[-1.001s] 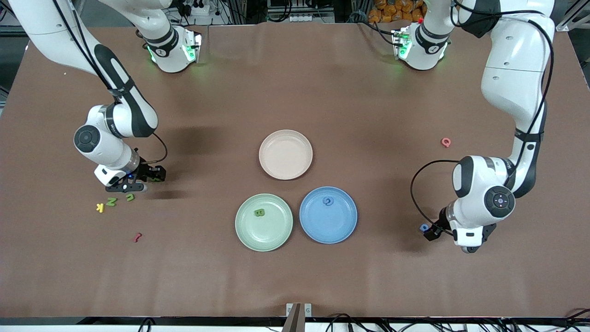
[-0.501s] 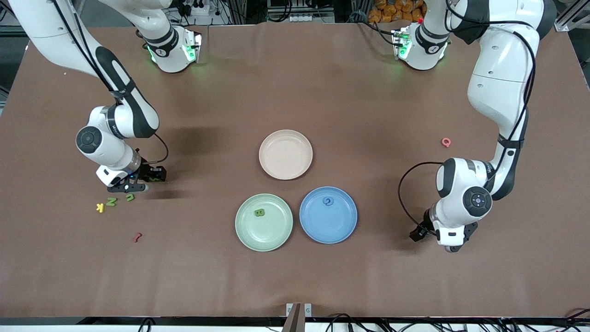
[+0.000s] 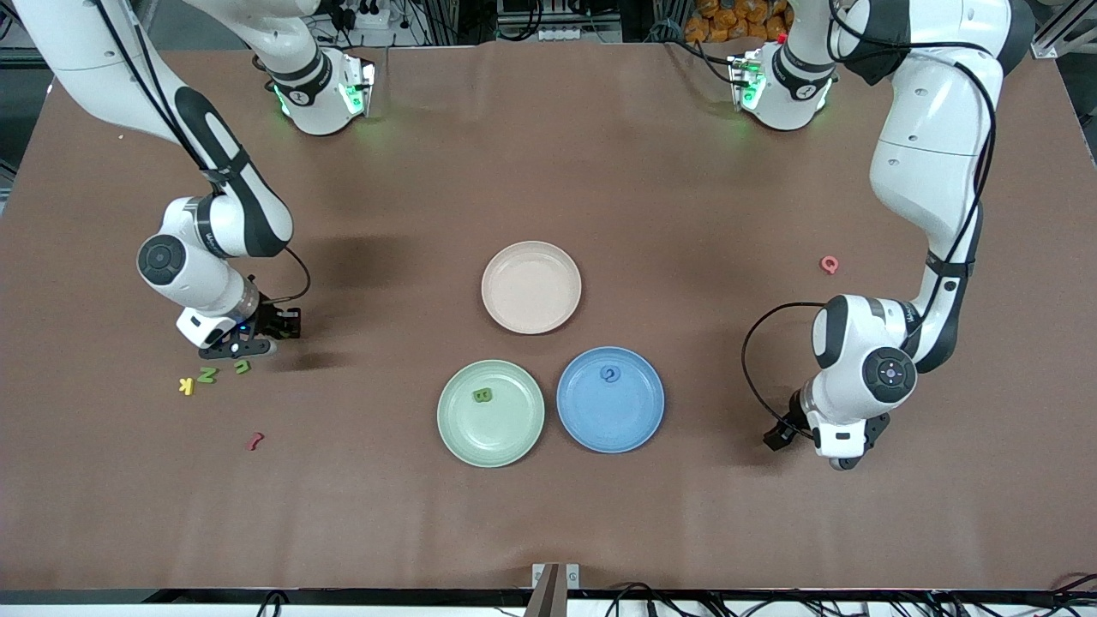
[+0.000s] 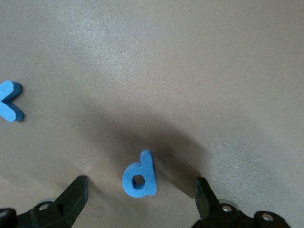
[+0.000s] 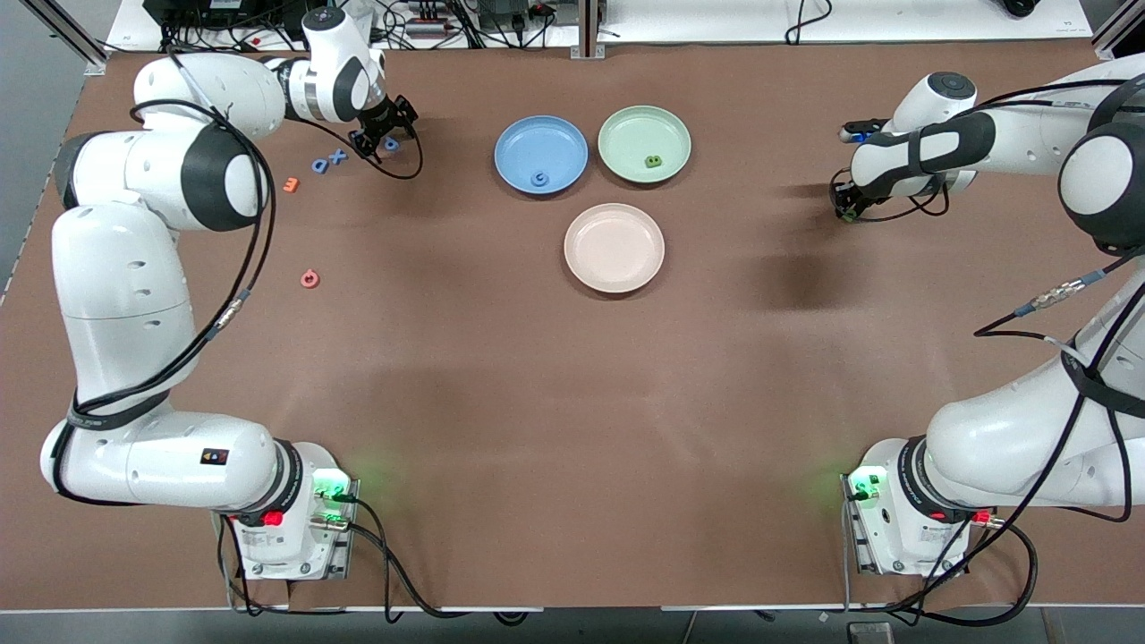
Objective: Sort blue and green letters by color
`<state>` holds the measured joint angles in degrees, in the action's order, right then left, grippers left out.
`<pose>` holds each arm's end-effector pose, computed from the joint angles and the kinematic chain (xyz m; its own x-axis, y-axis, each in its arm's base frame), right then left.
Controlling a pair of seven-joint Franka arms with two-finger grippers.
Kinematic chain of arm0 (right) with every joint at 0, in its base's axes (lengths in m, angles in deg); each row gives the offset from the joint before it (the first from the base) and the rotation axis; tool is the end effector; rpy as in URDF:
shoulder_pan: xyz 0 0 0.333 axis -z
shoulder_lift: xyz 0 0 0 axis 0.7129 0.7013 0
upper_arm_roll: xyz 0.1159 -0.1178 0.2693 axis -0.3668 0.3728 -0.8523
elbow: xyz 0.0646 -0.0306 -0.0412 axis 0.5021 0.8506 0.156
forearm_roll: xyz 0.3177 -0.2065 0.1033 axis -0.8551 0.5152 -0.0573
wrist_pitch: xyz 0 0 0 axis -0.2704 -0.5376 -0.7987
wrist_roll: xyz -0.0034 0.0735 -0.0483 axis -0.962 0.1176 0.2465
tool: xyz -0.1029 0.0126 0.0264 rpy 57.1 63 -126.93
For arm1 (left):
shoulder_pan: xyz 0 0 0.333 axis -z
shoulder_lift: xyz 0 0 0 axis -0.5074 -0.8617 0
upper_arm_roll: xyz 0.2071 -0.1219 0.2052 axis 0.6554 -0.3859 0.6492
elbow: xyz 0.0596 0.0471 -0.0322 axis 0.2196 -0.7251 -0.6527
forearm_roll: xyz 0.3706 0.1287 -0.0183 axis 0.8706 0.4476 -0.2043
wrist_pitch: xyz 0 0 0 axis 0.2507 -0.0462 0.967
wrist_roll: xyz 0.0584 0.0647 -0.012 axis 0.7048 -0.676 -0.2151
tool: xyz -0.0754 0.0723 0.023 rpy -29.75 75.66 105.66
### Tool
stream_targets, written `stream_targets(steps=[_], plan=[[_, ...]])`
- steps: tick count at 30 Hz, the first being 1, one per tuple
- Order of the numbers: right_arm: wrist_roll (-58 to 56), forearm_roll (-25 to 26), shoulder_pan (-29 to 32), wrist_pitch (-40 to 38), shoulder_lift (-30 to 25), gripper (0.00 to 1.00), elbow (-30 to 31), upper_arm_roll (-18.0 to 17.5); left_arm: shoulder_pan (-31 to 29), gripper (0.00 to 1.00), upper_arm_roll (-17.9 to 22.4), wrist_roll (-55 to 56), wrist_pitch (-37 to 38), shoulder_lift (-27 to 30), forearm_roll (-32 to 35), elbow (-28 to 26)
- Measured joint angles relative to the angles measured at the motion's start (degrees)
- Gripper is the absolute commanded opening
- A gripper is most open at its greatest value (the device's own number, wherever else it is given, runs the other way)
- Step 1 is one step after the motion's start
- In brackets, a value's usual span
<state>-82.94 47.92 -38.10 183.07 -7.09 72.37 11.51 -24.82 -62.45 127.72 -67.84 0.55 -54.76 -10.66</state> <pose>0.5417 -0.0107 0.1759 0.9952 0.0976 0.0094 0.0977 -0.9952 -0.0115 0.7107 -0.1050 0.1676 0.7249 0.6886 0.0192 0.6873 -0.7248 0.0489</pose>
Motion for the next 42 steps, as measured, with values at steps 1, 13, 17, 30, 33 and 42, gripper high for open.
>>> stream_targets(steps=[1, 13, 17, 30, 33, 42], plan=[[-0.10, 0.00, 0.01, 0.01, 0.00, 0.07, 0.00, 0.00, -0.04, 0.83, 0.02, -0.17, 0.00, 0.00, 0.00, 0.00], [0.09, -0.03, 0.01, -1.58, -0.07, 0.05, -1.42, -0.46, -0.28, 0.08, 0.07, -0.79, -0.01, 0.10, 0.00, 0.84], [3.90, -0.04, -0.03, -6.88, -0.31, 0.05, -4.79, -2.21, -0.29, 0.00, 0.09, -1.11, -0.01, 0.16, 0.00, 0.94], [29.14, -0.09, -7.97, -18.03, 0.53, 0.04, -19.82, -8.16, 0.76, 0.00, -0.05, -1.88, 1.09, 1.03, 0.00, 1.12], [35.24, -0.14, -10.89, -18.57, 2.32, 0.04, -23.17, -8.21, 1.94, 0.00, -0.11, -1.32, 3.24, 1.74, 0.00, 1.27], [51.46, -0.18, -18.62, -20.18, 12.12, 0.04, -38.07, -8.17, 7.91, 0.00, -0.35, 5.24, 10.03, 5.94, 0.00, 1.40]])
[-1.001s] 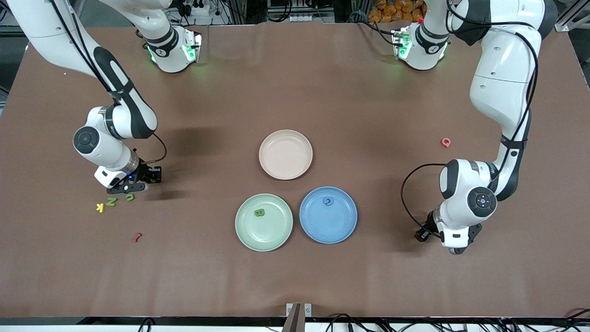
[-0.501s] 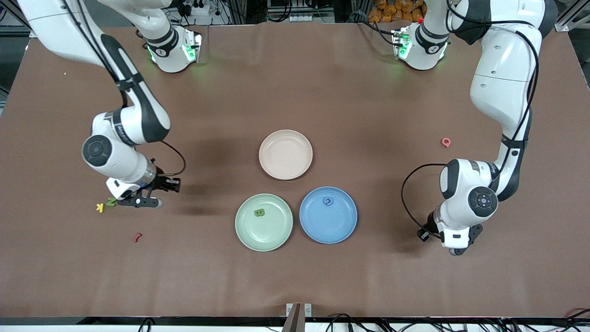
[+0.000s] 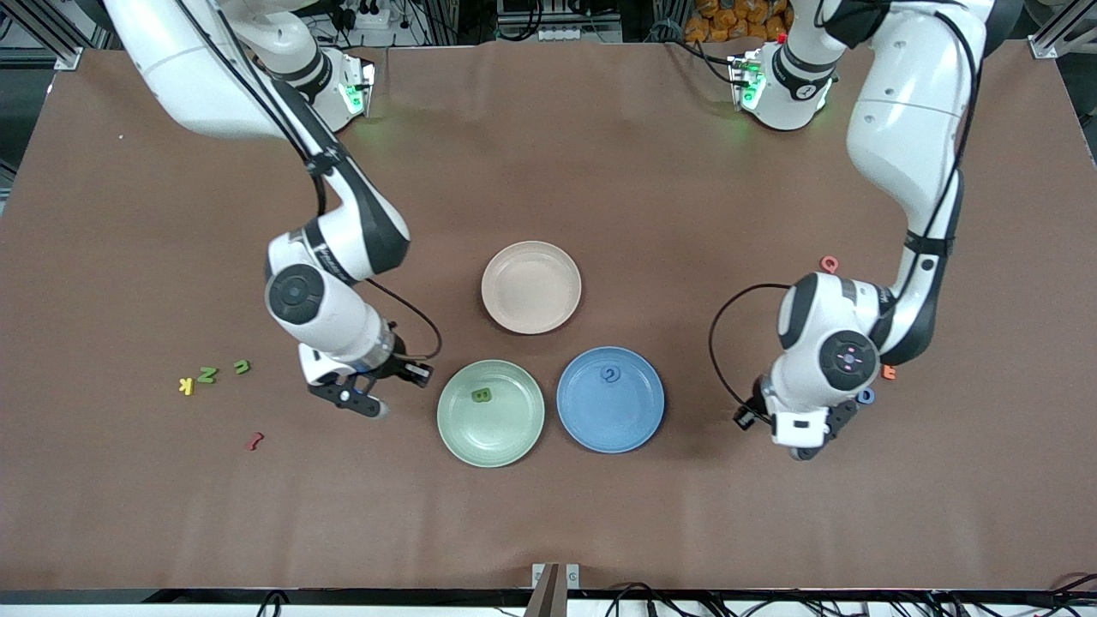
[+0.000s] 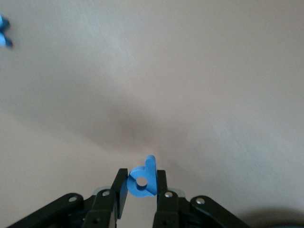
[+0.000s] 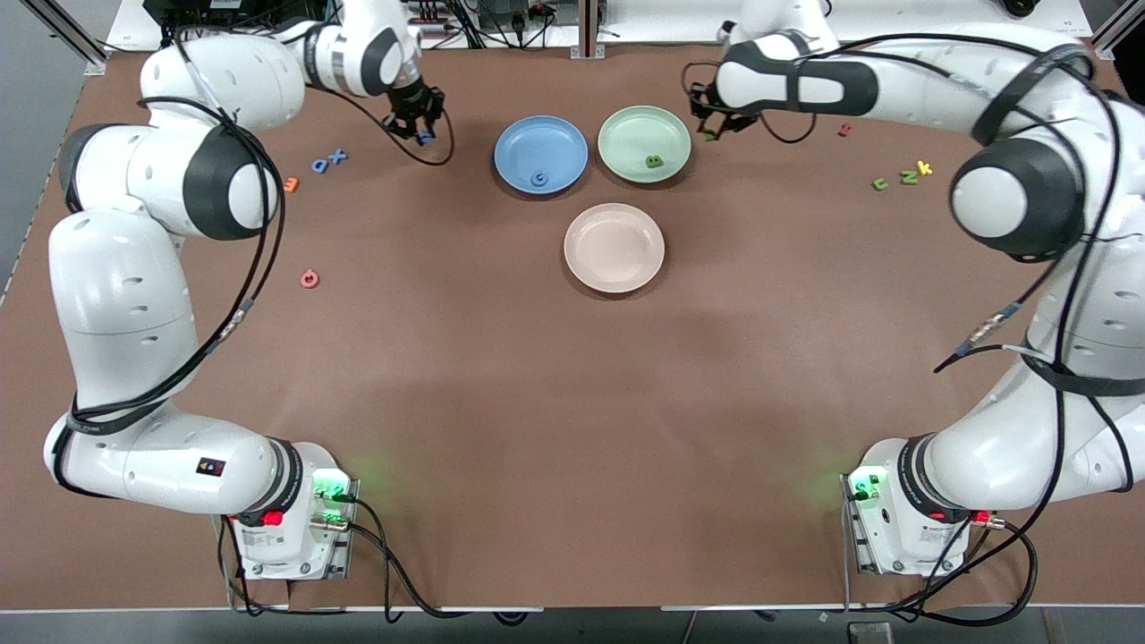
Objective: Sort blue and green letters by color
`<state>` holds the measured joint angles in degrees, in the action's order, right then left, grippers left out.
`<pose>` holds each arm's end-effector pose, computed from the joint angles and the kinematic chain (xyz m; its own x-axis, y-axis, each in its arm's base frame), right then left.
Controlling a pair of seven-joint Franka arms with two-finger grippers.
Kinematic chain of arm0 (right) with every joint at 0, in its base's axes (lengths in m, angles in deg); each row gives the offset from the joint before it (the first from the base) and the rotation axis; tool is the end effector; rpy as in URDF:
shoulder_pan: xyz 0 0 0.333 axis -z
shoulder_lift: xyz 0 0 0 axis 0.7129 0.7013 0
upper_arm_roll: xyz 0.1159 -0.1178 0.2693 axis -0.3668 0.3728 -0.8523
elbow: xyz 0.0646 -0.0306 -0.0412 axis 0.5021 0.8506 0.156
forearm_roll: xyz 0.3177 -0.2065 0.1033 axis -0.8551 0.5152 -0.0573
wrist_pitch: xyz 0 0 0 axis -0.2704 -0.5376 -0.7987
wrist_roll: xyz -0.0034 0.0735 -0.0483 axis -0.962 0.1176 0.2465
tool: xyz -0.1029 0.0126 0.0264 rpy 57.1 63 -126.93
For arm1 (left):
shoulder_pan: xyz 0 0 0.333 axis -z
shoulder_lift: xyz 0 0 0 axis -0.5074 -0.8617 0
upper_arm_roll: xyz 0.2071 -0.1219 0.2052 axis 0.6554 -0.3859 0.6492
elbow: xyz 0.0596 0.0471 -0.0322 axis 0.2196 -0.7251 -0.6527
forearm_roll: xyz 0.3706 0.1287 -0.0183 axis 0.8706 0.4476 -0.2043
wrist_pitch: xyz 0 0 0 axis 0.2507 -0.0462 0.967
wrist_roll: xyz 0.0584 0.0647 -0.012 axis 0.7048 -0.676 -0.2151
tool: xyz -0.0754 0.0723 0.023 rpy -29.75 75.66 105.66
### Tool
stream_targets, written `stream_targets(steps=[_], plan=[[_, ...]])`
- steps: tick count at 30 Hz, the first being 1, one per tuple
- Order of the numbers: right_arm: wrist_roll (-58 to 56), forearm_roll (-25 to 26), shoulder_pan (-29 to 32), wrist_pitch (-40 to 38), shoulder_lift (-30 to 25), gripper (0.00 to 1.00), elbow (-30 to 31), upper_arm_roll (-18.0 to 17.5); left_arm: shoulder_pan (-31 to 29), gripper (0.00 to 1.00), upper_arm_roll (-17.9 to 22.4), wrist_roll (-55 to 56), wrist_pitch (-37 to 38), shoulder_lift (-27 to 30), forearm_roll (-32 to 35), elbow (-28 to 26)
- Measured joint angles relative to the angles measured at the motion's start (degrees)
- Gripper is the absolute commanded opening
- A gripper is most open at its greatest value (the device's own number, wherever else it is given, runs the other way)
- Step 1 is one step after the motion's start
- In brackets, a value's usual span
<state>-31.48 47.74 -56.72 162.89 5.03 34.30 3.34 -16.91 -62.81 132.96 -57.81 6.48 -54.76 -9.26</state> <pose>0.6531 0.2781 0.2847 0.9214 -0.3883 0.0151 -0.3815 -0.9113 -0.1546 0.6911 -0.2048 0.2370 0.7600 0.6499 -0.0072 0.6499 -0.7600 0.0087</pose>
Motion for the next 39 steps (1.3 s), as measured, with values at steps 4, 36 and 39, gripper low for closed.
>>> stream_targets(steps=[4, 36, 39], plan=[[3.88, 0.00, -2.12, 0.01, 4.04, 0.04, -4.98, 0.08, 4.78, 0.00, -0.06, 4.89, 1.12, 0.82, 0.12, -0.07], [11.24, 0.10, -7.46, 0.98, 13.80, 1.00, -16.57, 2.49, 16.06, 1.00, 1.46, 14.13, -3.61, -2.05, 3.38, -0.03], [9.78, 0.16, -6.69, -3.70, 12.74, 1.00, -16.98, 2.68, 15.93, 1.00, 1.61, 12.81, -3.67, -2.04, 3.97, 0.23]])
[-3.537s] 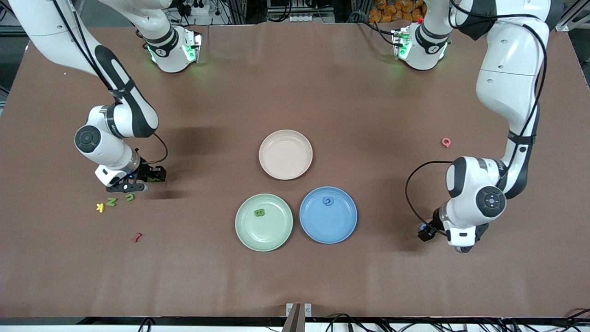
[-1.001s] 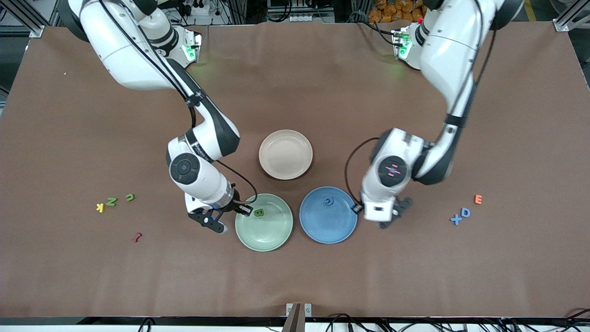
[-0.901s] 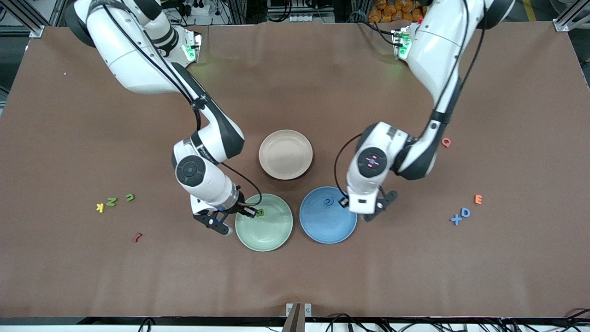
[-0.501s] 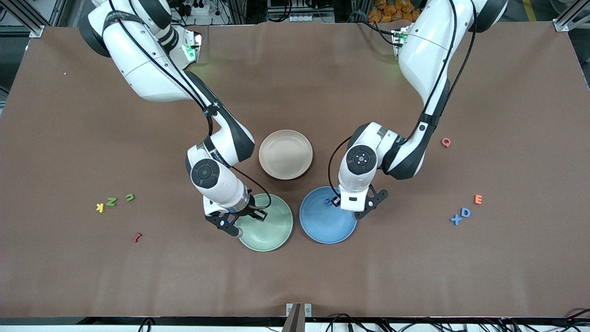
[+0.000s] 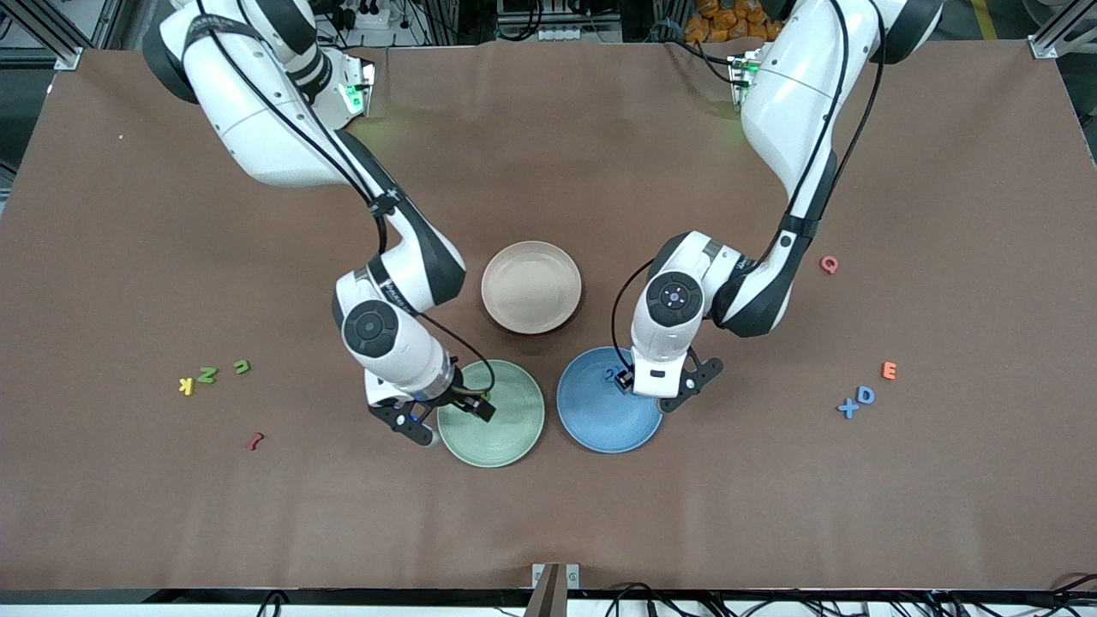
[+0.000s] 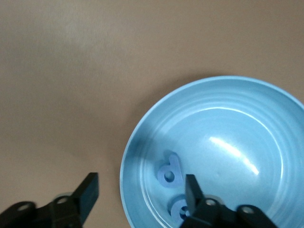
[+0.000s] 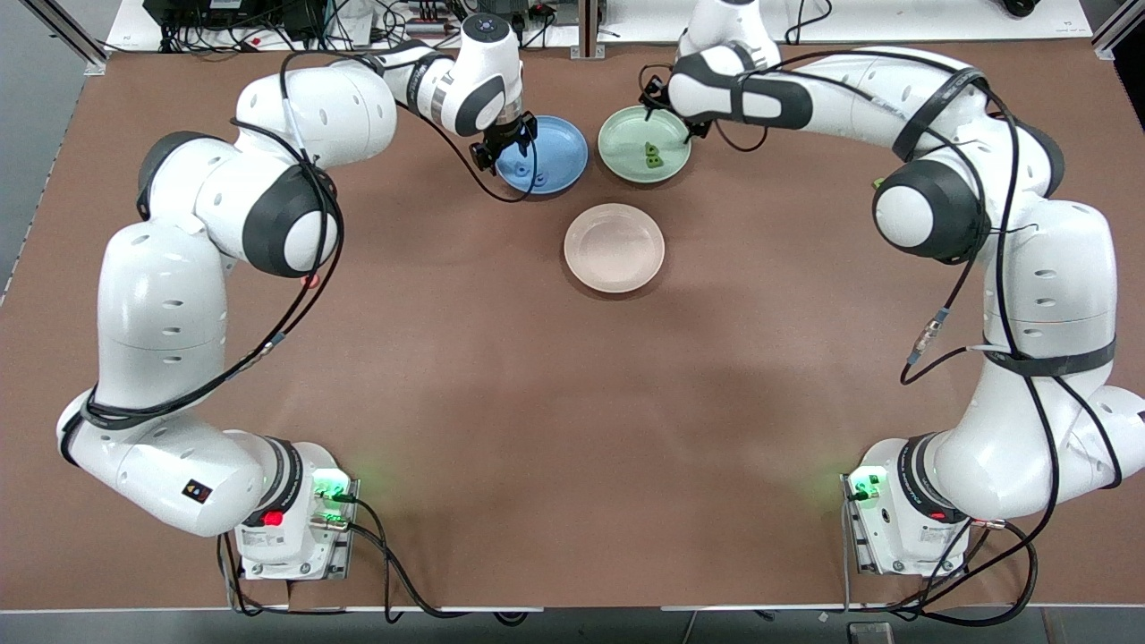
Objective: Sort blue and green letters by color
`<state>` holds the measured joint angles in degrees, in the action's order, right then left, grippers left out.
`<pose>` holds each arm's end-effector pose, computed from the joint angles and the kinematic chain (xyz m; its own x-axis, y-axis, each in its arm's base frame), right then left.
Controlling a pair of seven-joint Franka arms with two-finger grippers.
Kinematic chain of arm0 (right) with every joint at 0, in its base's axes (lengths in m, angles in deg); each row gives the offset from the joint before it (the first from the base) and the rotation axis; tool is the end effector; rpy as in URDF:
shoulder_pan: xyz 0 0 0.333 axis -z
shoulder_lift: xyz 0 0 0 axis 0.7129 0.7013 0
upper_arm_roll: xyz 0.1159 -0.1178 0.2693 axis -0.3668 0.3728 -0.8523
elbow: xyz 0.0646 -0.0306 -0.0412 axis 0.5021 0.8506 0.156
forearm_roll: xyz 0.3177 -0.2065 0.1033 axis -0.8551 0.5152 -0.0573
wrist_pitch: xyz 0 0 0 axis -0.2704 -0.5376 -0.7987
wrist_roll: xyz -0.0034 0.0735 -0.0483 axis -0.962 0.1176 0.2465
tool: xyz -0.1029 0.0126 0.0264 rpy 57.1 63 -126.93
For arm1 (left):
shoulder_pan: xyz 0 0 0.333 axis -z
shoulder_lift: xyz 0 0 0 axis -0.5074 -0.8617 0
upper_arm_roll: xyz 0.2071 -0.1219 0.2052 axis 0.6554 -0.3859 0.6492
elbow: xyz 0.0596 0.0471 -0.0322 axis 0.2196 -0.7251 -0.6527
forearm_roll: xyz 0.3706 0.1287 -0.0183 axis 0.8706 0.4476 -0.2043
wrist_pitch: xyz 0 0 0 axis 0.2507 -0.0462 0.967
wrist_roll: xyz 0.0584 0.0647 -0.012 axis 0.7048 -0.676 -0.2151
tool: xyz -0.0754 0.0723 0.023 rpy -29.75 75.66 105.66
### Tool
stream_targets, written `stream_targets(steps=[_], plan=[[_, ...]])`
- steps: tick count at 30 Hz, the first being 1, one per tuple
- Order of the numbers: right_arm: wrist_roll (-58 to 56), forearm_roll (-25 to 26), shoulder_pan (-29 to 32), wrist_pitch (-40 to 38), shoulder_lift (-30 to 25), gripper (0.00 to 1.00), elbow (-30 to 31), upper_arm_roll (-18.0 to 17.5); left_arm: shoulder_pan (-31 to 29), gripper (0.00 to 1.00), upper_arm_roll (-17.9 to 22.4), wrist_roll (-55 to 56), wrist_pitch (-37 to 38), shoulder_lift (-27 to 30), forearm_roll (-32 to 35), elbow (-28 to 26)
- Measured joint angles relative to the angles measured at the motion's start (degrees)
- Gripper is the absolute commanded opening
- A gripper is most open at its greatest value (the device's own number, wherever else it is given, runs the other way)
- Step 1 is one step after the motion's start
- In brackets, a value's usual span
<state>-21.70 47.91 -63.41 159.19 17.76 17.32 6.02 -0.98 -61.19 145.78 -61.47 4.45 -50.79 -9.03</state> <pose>0.6829 0.3362 0.2490 0.8673 -0.4977 -0.0086 -0.4926 -0.8556 -0.1588 0.6214 -0.3733 0.2184 0.8063 0.5875 0.0684 0.5882 -0.8086 0.0118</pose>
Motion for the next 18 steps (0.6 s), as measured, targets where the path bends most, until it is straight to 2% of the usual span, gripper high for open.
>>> stream_targets(steps=[4, 8, 14, 18], plan=[[-3.84, 0.02, 1.60, -7.91, -2.54, 1.00, -0.20, 0.12, -1.36, 1.00, 0.24, -3.80, 0.05, 0.14, 0.55, 0.31], [-9.67, 0.20, 4.07, -11.96, -6.30, 1.00, 2.06, 0.23, -4.49, 1.00, 0.49, -8.37, 0.84, 0.16, 0.63, 0.19], [-21.32, 0.50, 10.23, -11.93, -15.28, 1.00, 13.60, 0.36, -11.40, 1.00, 0.62, -17.93, 4.19, 0.36, 0.71, 0.04], [-29.10, 0.78, 14.85, -8.03, -21.70, 1.00, 23.83, 0.51, -16.27, 1.00, 0.57, -28.59, 8.08, 1.30, 0.72, 0.02]])
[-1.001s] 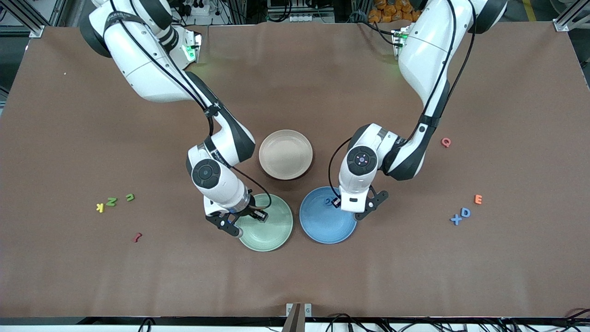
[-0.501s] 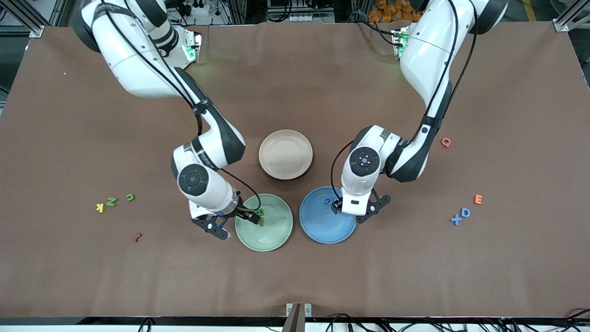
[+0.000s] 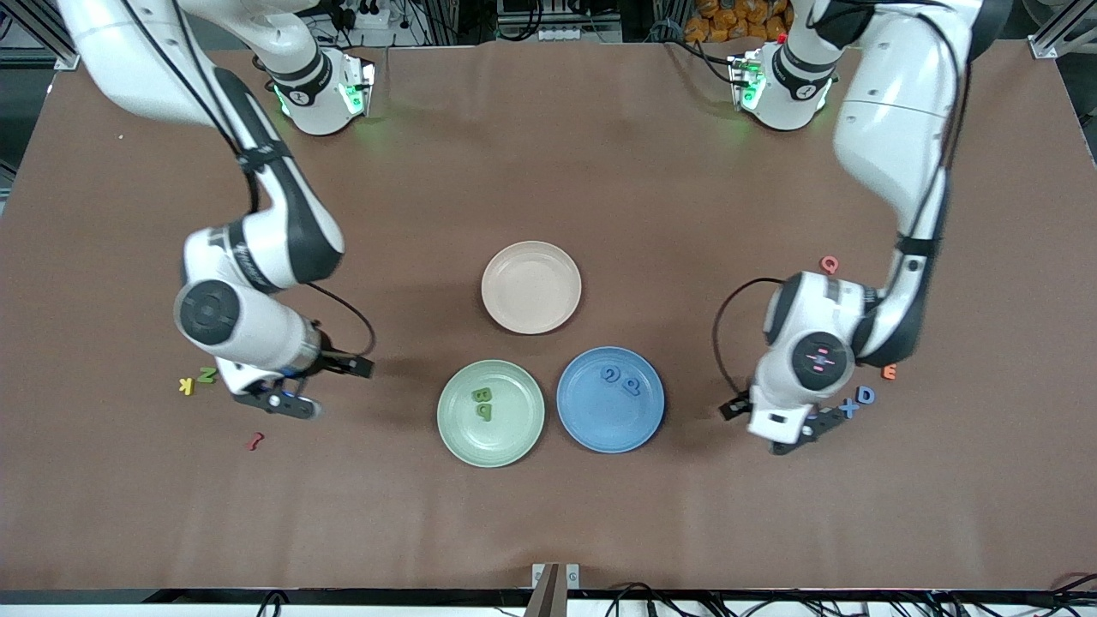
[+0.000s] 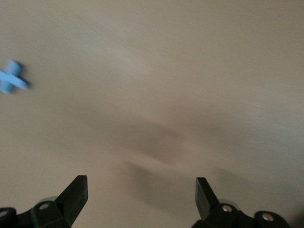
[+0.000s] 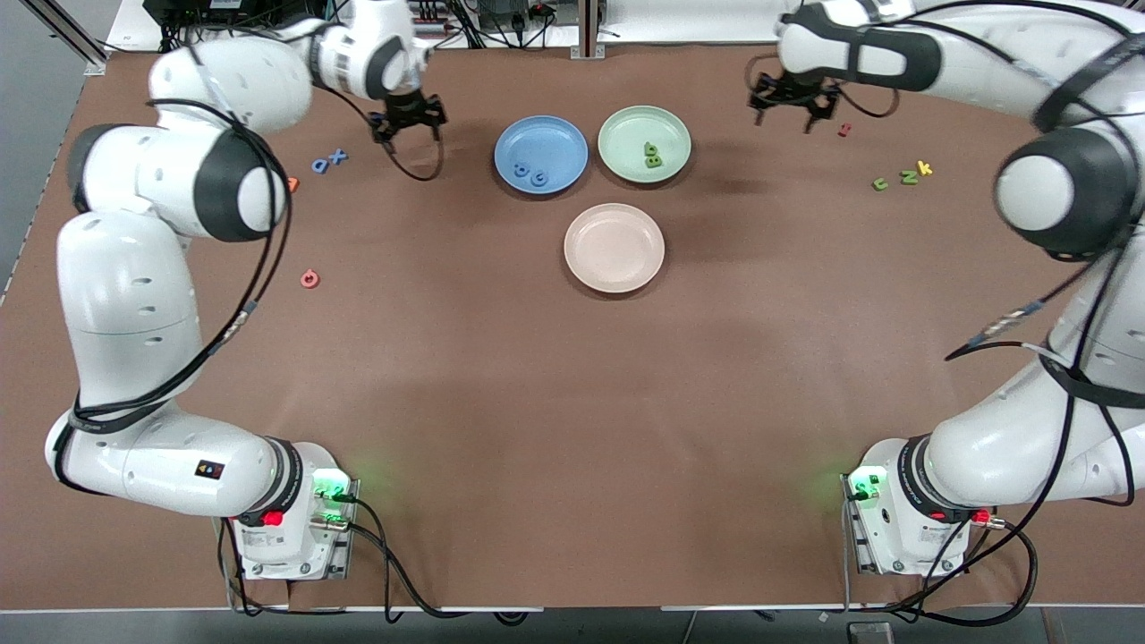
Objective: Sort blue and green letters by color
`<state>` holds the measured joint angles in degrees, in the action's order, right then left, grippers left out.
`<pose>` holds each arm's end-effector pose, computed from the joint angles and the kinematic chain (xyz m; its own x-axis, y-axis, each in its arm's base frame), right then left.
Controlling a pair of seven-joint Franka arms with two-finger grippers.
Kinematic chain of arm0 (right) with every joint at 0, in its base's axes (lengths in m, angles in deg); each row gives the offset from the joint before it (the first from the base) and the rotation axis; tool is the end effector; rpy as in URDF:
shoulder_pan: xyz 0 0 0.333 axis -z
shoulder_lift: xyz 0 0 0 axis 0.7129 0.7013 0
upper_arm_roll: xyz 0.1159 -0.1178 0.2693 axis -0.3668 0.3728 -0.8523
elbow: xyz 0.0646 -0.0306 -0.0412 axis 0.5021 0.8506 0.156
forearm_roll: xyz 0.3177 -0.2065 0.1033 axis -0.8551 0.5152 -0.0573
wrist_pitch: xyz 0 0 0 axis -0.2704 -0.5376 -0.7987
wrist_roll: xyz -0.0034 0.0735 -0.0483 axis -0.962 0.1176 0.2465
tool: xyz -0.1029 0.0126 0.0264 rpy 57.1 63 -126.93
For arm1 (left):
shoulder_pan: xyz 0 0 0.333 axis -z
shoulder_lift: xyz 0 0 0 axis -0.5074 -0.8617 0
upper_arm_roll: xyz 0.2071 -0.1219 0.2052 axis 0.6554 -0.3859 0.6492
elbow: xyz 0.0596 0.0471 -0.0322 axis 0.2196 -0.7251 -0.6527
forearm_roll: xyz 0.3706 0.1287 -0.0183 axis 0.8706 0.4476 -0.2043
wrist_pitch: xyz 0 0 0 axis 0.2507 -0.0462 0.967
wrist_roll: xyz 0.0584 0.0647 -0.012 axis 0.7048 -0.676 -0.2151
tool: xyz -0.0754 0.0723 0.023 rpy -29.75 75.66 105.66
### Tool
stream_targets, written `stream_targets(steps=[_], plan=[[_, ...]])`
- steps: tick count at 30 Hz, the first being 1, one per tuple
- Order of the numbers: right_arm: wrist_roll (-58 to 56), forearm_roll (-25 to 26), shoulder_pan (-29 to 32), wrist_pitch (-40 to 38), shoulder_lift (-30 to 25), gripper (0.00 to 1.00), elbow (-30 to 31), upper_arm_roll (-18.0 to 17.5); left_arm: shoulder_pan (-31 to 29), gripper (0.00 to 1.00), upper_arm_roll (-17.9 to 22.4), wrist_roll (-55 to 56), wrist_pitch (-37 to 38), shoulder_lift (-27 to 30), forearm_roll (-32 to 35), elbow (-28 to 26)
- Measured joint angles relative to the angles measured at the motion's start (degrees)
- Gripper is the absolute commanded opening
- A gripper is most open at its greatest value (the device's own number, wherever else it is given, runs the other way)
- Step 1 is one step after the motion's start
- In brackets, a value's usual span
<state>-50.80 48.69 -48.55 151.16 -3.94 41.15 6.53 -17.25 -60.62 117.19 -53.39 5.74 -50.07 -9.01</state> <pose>0.6468 0.1438 0.3142 0.9746 -0.2169 -0.0563 -0.2170 -0.9762 0.0052 0.6909 -0.1730 0.2227 0.9130 0.4079 -0.0093 0.4041 -0.9072 -0.1166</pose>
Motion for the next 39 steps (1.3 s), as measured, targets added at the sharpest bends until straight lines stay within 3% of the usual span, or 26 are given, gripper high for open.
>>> stream_targets(steps=[5, 10, 16, 22, 31, 39], plan=[[-8.53, 0.10, 6.12, 7.16, -6.04, 1.00, 11.86, 0.12, -4.48, 1.00, -0.08, -10.03, 2.35, 1.66, 0.00, -1.32], [-12.44, 2.02, 10.24, 10.84, -7.71, 0.94, 16.89, 0.18, -6.68, 1.00, -0.06, -17.69, 2.43, 3.14, 0.05, -3.43], [-13.41, 6.54, 13.45, 13.55, -7.33, 0.87, 18.35, 0.18, -9.52, 1.00, -0.07, -28.86, 2.33, 3.93, 3.78, -4.74], [-17.94, 7.11, 16.82, 18.20, -5.43, 0.83, 19.19, 0.19, -12.99, 1.00, -0.10, -38.46, 0.09, 3.92, 6.72, -5.68], [-22.83, 7.21, 20.67, 24.76, -0.61, 0.73, 19.24, 0.22, -15.45, 1.00, -0.23, -41.44, -6.48, 2.67, 6.72, -7.60], [-22.87, 8.33, 20.91, 28.53, 1.85, 0.66, 19.17, 0.21, -16.79, 1.00, -0.29, -46.11, -7.44, 1.50, 6.72, -8.33]])
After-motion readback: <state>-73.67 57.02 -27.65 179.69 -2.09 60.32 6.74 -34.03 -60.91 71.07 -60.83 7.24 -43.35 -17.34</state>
